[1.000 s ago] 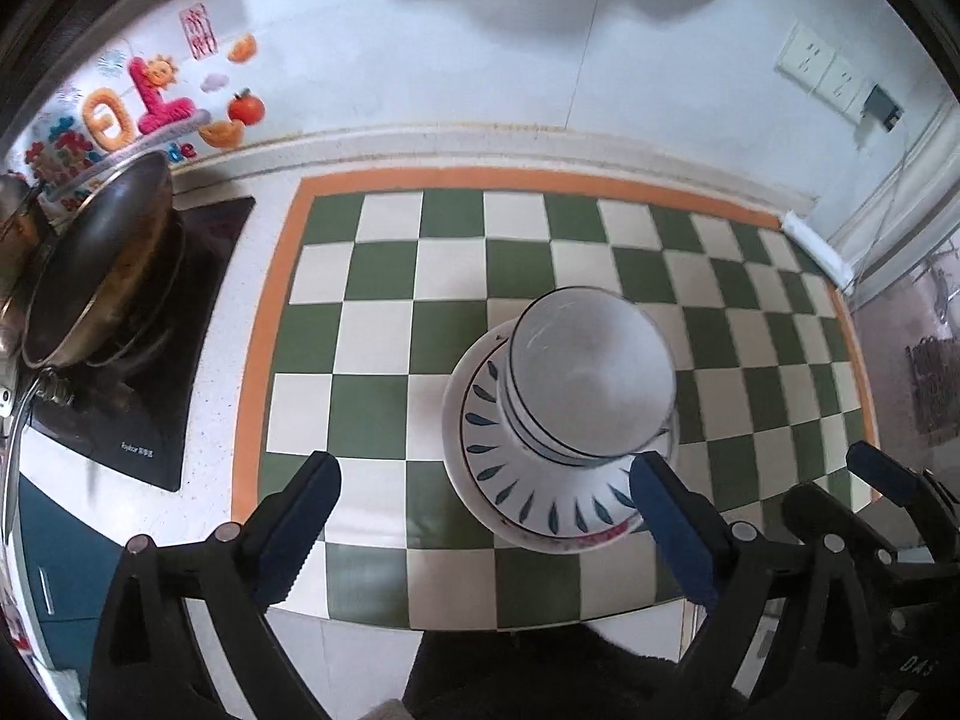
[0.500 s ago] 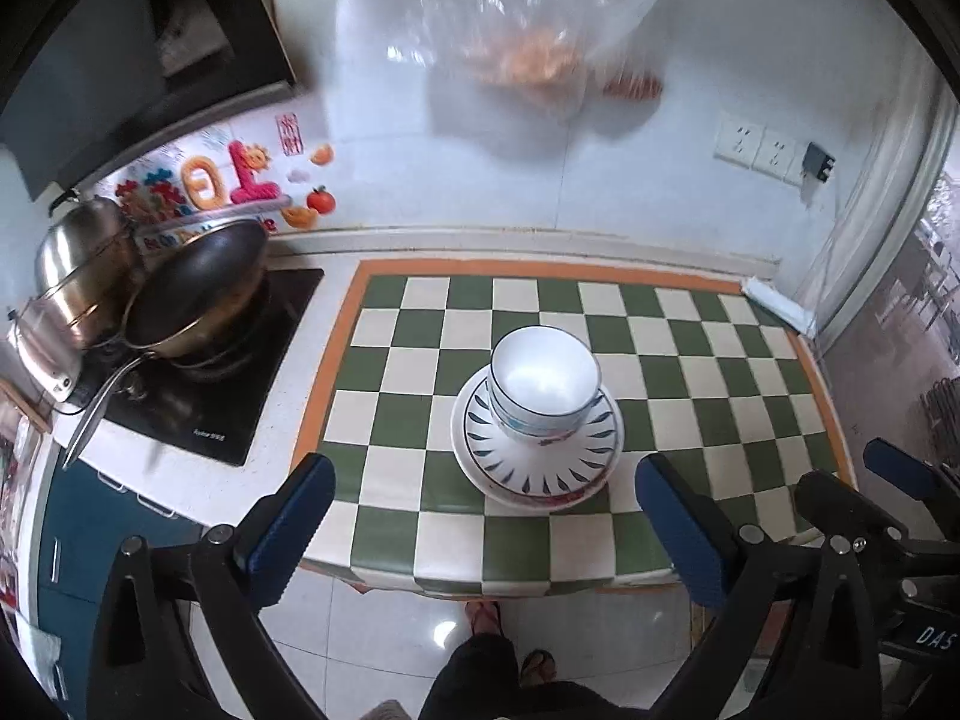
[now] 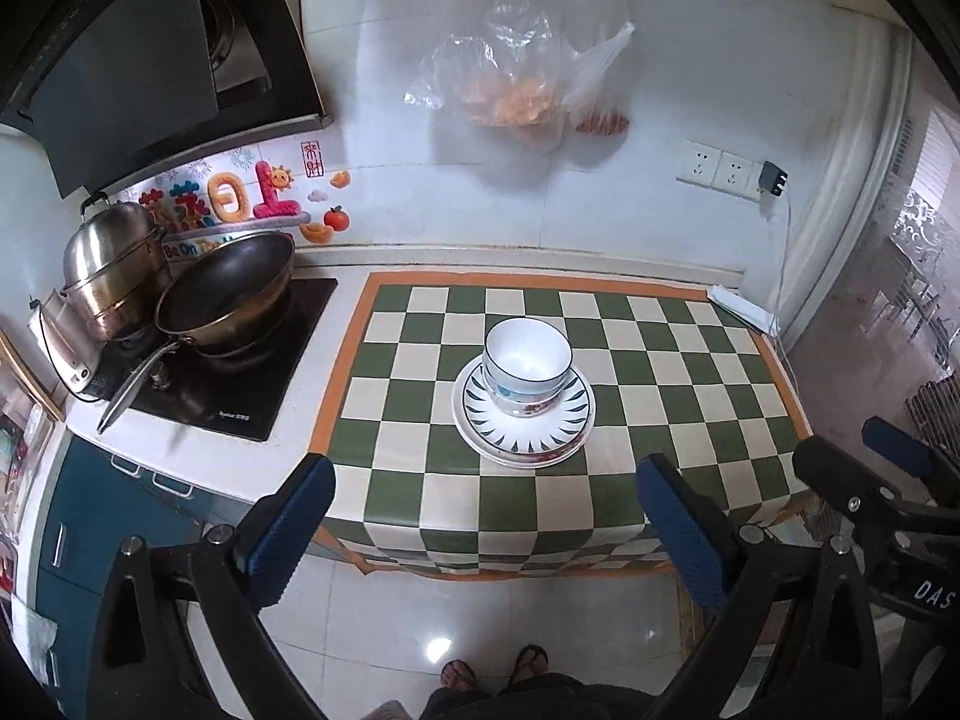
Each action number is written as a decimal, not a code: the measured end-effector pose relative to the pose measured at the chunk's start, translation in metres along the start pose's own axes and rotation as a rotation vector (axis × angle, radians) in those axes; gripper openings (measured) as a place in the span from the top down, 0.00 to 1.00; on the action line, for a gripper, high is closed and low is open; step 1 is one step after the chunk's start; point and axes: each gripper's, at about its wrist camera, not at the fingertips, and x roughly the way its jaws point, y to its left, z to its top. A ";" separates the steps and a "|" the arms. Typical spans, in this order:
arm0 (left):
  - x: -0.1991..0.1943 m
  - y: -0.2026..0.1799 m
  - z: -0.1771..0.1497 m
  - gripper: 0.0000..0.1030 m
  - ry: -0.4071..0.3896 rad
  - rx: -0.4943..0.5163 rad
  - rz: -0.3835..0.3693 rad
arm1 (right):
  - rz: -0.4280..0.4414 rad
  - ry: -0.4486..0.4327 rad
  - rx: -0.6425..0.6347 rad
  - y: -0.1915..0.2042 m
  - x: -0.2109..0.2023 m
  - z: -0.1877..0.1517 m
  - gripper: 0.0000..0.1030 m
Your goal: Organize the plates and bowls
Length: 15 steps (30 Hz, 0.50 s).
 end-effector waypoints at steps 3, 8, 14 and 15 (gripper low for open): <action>-0.009 0.007 -0.004 0.00 -0.011 0.006 0.009 | -0.009 -0.029 0.000 0.009 -0.014 -0.003 0.01; -0.021 0.017 -0.009 0.00 -0.033 0.019 0.031 | -0.016 -0.058 0.001 0.024 -0.029 -0.007 0.01; -0.022 0.025 -0.012 0.00 -0.029 0.008 0.011 | -0.015 -0.055 -0.002 0.033 -0.031 -0.011 0.01; -0.022 0.025 -0.013 0.00 -0.025 0.008 0.007 | -0.018 -0.052 -0.005 0.034 -0.030 -0.012 0.01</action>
